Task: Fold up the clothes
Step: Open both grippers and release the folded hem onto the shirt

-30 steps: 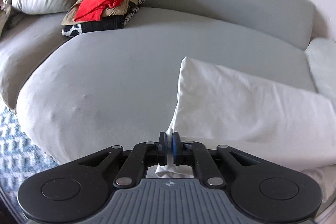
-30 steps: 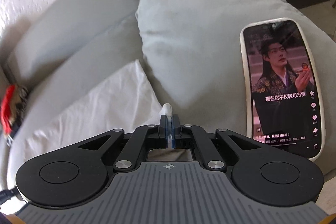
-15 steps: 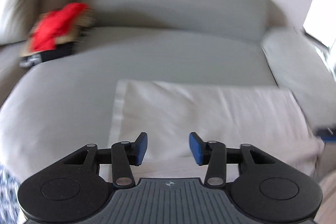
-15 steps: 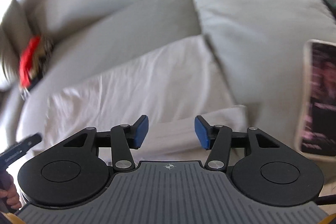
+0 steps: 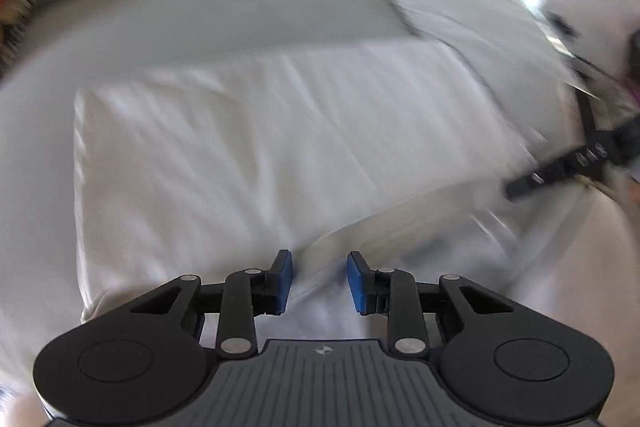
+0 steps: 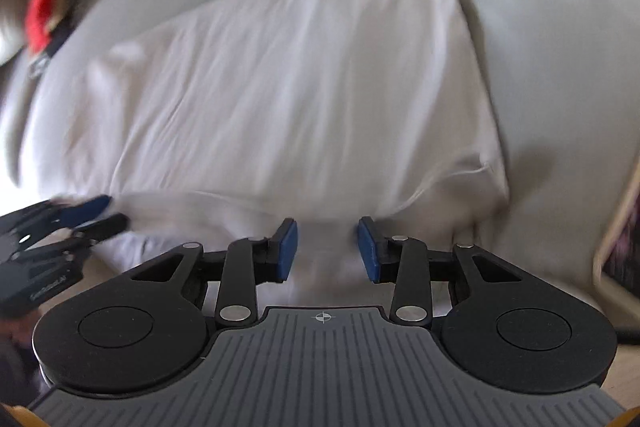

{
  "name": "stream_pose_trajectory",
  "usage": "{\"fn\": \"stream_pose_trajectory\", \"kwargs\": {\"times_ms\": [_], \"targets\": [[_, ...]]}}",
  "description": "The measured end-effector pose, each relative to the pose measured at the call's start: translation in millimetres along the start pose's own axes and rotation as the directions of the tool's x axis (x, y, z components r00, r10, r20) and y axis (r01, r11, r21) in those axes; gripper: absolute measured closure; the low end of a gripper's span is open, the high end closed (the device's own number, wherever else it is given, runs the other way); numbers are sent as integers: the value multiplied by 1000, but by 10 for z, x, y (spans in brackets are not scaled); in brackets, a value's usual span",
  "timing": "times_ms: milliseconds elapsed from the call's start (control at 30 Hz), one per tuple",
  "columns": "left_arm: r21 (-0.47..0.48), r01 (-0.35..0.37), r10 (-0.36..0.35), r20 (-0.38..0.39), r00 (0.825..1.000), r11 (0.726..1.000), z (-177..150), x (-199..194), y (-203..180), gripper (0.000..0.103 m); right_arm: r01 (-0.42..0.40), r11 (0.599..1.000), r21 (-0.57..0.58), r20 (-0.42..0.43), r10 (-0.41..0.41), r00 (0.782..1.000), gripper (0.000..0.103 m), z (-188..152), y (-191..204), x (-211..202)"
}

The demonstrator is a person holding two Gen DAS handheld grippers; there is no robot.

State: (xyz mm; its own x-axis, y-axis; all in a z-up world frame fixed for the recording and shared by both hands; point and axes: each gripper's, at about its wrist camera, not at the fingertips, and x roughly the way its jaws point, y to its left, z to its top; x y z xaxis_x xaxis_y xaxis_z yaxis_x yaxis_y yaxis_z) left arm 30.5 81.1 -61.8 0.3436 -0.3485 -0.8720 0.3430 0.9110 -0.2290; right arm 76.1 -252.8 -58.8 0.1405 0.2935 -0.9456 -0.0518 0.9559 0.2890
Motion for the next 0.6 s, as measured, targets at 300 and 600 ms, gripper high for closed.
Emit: {"fn": "stream_pose_trajectory", "kwargs": {"times_ms": [300, 600], "targets": [[-81, -87, 103, 223, 969, 993, -233, -555, -129, 61, 26, 998, 63, 295, -44, 954, 61, -467, -23, -583], [-98, -306, 321, 261, 911, 947, -307, 35, -611, 59, -21, 998, 60, 380, -3, 925, 72, -473, 192, -73]]}}
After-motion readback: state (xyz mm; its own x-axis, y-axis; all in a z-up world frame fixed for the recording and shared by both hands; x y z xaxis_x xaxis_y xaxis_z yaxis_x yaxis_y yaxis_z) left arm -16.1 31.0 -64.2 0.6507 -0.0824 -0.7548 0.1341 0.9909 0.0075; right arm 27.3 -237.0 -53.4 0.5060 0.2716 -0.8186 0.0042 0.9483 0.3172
